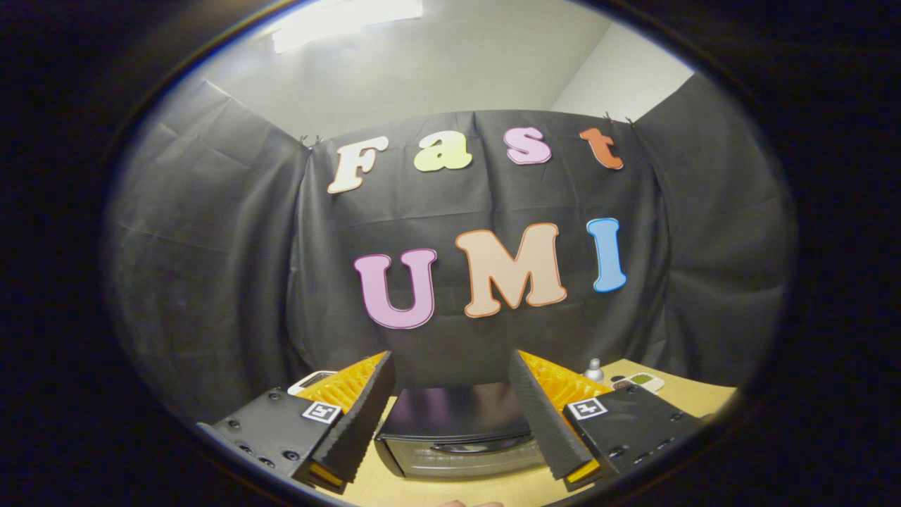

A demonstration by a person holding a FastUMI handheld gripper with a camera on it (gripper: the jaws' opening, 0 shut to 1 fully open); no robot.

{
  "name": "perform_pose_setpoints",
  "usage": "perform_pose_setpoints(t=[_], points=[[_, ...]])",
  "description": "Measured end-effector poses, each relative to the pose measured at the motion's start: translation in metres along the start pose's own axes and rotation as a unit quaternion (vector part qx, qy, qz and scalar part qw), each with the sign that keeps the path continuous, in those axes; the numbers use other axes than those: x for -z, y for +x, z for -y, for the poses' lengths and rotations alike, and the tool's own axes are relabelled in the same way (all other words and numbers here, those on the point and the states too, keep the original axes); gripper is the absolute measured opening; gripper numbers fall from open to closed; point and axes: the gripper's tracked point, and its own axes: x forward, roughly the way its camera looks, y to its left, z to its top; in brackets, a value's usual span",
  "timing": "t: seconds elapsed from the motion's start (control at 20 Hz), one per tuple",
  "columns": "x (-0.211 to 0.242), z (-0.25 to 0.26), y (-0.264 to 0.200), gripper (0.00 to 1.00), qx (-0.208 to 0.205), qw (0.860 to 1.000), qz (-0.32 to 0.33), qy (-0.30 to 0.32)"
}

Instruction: Open the toaster oven, put the food inside, and close the toaster oven door.

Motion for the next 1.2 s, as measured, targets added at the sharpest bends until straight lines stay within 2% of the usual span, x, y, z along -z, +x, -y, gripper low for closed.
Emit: perform_pose_setpoints(t=[0.25, 0.65, 1.2], points=[[0.045, 0.017, 0.013, 0.99, 0.018, 0.999, -0.039, 0.007], [0.128, 0.025, 0.043, 0.97, 0.021, 0.993, -0.118, 0.018], [0.181, 0.039, 0.066, 0.96, 0.039, 0.986, -0.163, 0.013]])
